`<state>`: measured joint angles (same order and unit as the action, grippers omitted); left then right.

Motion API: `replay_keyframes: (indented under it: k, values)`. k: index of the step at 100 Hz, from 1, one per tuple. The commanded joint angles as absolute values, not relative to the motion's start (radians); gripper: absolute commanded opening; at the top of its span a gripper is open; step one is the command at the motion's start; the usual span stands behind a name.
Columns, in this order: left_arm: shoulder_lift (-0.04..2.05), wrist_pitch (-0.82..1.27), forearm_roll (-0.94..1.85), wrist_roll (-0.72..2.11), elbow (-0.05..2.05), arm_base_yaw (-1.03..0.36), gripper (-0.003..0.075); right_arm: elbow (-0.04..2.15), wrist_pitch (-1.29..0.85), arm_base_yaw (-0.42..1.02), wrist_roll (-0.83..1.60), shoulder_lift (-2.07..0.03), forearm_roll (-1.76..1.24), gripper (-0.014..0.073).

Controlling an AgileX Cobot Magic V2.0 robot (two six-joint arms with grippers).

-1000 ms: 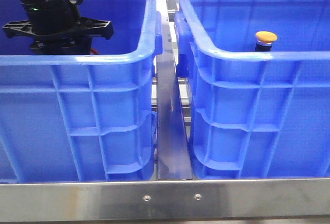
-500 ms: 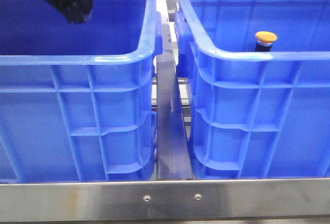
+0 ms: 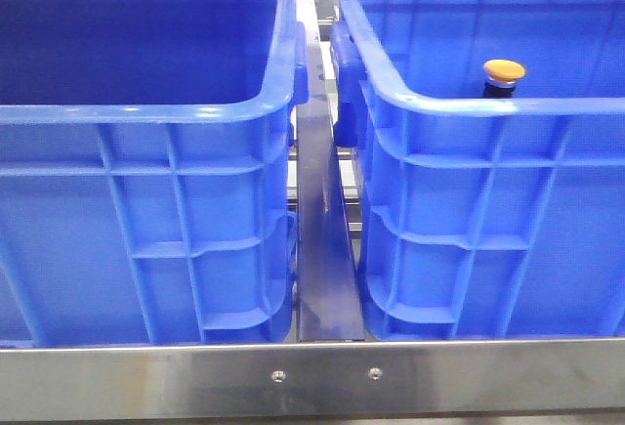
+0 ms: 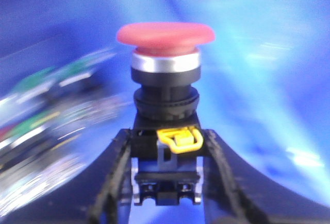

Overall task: Pick red and yellow buttons and place in box
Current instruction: 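Lift the red button with the left gripper toward the gap between bins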

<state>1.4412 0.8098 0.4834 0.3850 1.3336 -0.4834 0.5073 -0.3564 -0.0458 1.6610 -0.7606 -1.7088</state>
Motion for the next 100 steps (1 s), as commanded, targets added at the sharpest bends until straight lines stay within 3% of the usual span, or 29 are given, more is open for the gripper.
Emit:
replay_keyframes:
  k: [1, 21, 51, 80, 100]
  values:
    - [1.399, 0.81, 0.572, 0.497, 1.36, -0.528, 0.0071, 0.532, -0.389, -0.049, 1.672, -0.755, -1.735, 0.0591]
    - [1.414, 0.877, 0.572, 0.528, 1.36, -0.61, 0.0071, 0.532, -0.392, -0.049, 1.672, -0.755, -1.735, 0.0591]
    - [1.44, 0.91, 0.572, 0.529, 1.36, -0.624, 0.0071, 0.546, -0.403, -0.049, 1.637, -0.755, -1.764, 0.0591]
    - [1.44, 0.91, 0.572, 0.529, 1.36, -0.624, 0.0071, 0.61, -0.52, -0.049, 1.278, -0.776, -1.753, 0.0583]
    - [1.44, 0.91, 0.572, 0.529, 1.36, -0.624, 0.0071, 0.715, -0.76, -0.049, 0.973, -0.912, -1.656, 0.0556]
